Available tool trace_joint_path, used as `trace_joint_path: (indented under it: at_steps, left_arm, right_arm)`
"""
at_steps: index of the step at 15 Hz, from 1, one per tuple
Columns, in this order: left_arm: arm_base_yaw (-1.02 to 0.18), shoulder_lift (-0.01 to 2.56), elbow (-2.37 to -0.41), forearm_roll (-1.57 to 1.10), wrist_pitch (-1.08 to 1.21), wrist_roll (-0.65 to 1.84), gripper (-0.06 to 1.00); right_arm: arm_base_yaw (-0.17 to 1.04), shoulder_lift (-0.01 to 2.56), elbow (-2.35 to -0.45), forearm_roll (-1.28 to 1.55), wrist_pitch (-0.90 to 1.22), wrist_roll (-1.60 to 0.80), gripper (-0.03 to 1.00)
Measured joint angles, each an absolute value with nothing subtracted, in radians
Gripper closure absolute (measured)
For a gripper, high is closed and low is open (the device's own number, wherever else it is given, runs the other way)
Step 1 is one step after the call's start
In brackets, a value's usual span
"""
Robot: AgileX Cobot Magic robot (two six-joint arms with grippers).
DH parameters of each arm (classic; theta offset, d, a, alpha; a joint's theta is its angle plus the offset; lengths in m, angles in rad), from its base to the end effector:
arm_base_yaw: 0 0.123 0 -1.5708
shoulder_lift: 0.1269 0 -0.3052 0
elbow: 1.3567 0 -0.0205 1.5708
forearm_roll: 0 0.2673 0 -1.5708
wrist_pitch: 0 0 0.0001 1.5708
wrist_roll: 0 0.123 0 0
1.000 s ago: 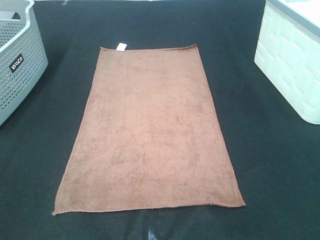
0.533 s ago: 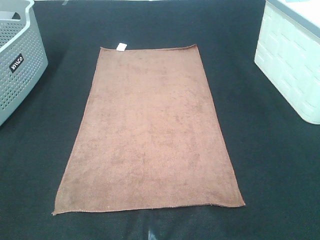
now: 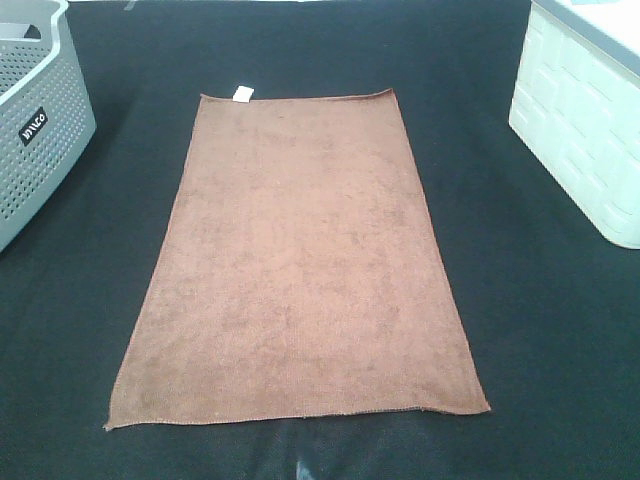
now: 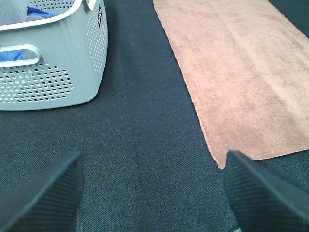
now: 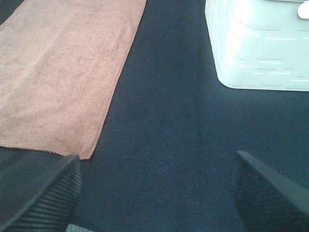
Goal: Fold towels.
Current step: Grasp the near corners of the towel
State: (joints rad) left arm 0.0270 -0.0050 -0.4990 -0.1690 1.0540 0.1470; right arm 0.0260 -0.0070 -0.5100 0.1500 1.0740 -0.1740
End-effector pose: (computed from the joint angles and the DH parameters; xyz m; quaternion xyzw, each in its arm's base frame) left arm 0.0172 -0.0175 0.2724 0.0539 0.8457 -0.0385 0.5296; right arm 0.0138 0.0165 0.2735 -0.0888 0.8452 0.0360 0.5257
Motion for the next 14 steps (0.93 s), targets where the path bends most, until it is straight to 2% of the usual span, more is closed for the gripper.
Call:
trace_joint_path:
  at_steps: [14]
  left_arm:
    - [0.027, -0.005, -0.499, -0.169, 1.054, 0.147, 0.18]
  right_arm:
    - [0.026, -0.007, -0.510, 0.150, 1.074, -0.174, 0.17]
